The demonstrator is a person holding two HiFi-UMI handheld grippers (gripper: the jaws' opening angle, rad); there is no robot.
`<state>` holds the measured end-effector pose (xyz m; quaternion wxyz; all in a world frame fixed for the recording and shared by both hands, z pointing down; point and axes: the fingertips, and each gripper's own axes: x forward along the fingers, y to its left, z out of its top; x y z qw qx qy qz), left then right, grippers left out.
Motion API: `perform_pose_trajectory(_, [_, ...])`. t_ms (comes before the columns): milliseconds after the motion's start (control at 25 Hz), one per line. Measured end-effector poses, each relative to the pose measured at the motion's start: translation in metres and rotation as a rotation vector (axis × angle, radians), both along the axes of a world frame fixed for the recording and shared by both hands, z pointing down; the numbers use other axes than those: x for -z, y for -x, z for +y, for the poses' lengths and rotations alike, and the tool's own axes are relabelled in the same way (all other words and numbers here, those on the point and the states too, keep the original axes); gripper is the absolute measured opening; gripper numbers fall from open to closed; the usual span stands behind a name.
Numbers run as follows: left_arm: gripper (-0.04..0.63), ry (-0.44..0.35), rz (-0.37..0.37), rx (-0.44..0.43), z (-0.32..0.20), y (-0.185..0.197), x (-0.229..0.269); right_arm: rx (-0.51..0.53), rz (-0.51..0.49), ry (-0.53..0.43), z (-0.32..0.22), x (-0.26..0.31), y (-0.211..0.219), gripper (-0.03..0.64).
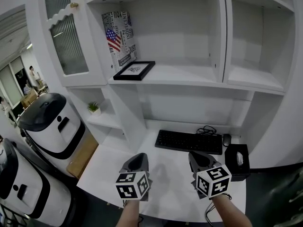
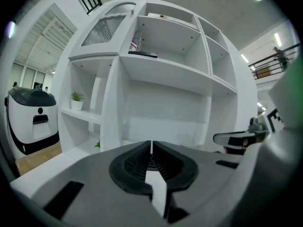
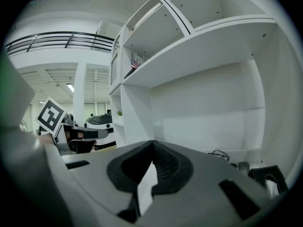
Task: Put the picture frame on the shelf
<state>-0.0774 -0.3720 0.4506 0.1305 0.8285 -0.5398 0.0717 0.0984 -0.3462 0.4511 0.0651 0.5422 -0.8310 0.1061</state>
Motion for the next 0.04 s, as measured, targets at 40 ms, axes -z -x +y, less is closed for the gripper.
perform_pose_trajectory(40, [0.023, 0.002, 0.008, -0.004, -0.0005, -0.0002, 0.0004, -0.003, -0.002, -0.001, -0.0002, 0.0004, -0.0004, 0.0])
